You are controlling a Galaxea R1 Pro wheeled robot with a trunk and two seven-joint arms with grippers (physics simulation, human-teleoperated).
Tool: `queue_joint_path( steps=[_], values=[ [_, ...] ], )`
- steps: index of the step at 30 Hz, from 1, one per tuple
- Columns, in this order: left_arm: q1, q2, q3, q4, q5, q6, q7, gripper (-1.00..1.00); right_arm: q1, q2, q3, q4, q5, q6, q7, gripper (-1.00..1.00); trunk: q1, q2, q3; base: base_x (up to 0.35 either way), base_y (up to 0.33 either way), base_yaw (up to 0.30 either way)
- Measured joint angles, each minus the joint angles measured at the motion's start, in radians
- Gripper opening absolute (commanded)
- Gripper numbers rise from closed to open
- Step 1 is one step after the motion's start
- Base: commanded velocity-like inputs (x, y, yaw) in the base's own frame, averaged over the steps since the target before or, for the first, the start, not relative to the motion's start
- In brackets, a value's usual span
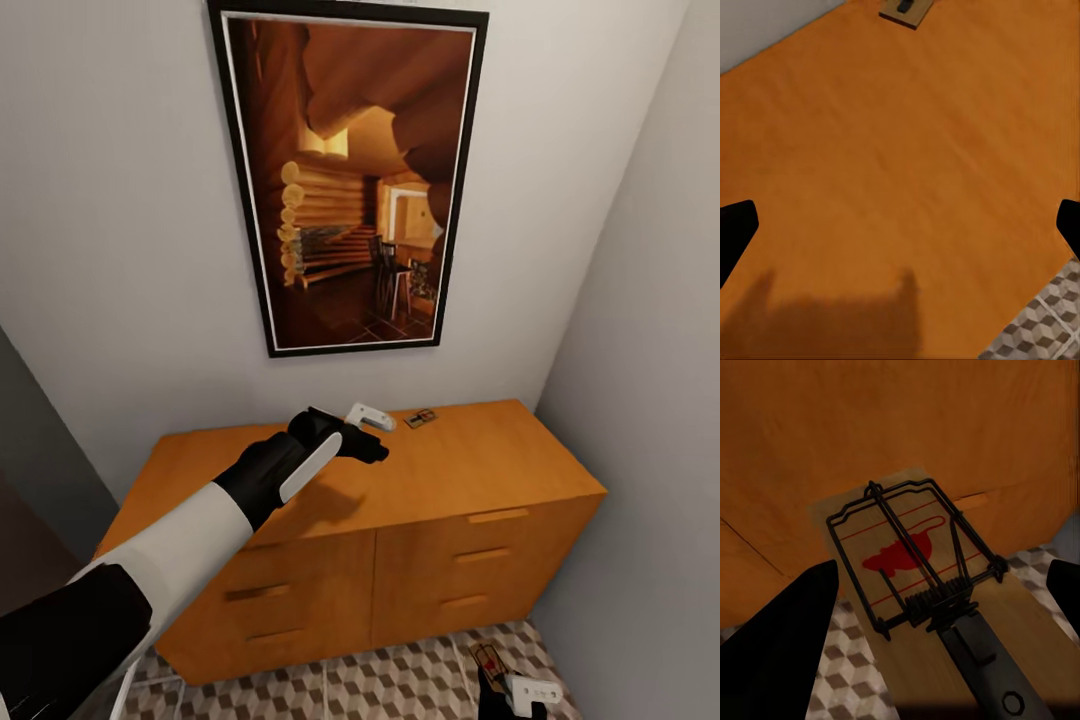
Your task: Take the four mousetraps from the cabinet in the bathroom and place them on the bathroom floor. Make sure all four end up on the same floor surface, and ensure that at least two of them are either under or directly next to the same bathroom sink.
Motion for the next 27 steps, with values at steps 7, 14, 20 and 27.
queue_joint_path(
  steps=[7,14,20,27],
  values=[
    [0.0,0.0,0.0,0.005,0.0,-0.003,0.0,1.0,0.0,0.003,0.0,0.0,0.0,0.001,0.0,-1.0,0.0,0.0,0.009,0.0,0.0,-0.088],
    [0.0,0.0,0.0,0.006,0.0,-0.003,0.0,1.0,0.0,0.005,0.0,0.0,0.0,0.002,0.0,-1.0,0.0,0.0,0.02,0.0,0.0,-0.005],
    [0.0,0.0,0.0,0.004,0.0,-0.004,0.0,1.0,0.0,0.004,0.0,0.002,0.0,0.021,-0.001,-1.0,0.0,0.0,0.022,0.0,0.0,0.0],
    [0.0,-0.001,0.0,-0.001,0.0,-0.004,0.0,1.0,0.052,0.0,0.0,0.005,0.001,0.149,0.002,-1.0,0.0,0.0,0.023,0.0,0.0,0.0]
  ],
)
